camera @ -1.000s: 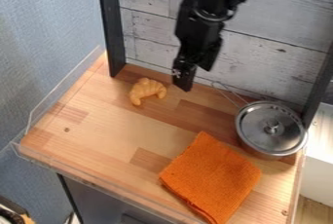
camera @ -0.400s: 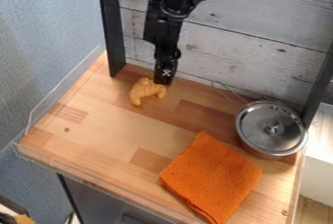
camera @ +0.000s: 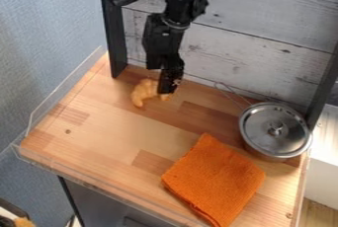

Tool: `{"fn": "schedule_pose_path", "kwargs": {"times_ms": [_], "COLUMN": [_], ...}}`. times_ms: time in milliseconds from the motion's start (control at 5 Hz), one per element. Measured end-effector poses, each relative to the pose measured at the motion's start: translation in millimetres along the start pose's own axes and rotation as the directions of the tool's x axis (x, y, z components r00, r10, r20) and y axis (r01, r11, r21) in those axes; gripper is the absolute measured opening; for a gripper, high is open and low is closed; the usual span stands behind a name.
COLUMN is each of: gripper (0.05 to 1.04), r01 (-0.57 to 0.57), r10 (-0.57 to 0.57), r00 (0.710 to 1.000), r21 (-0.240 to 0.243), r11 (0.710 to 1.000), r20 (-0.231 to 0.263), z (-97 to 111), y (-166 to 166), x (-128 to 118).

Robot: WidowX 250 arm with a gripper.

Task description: Move the thing on top of the orange towel

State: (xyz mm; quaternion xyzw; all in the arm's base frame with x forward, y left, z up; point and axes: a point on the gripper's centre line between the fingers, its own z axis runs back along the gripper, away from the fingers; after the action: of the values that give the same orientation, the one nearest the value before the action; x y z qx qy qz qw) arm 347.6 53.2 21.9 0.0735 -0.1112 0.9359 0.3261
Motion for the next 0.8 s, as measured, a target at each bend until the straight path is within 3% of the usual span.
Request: {"fn": "schedule_pose_path", "kwargs": {"times_ms": [400,800], "gripper": [1.000,0.999], "r01": [-0.105,-0.088], "r10": [0.106,0.091], "r00": [0.991,0.978], "r21": [0.009,0.025], "r11": [0.994,0.996], "r20": [-0.085,-0.189], "z": [-23,-53], "y": [-18,-26], "x": [16,3]}}
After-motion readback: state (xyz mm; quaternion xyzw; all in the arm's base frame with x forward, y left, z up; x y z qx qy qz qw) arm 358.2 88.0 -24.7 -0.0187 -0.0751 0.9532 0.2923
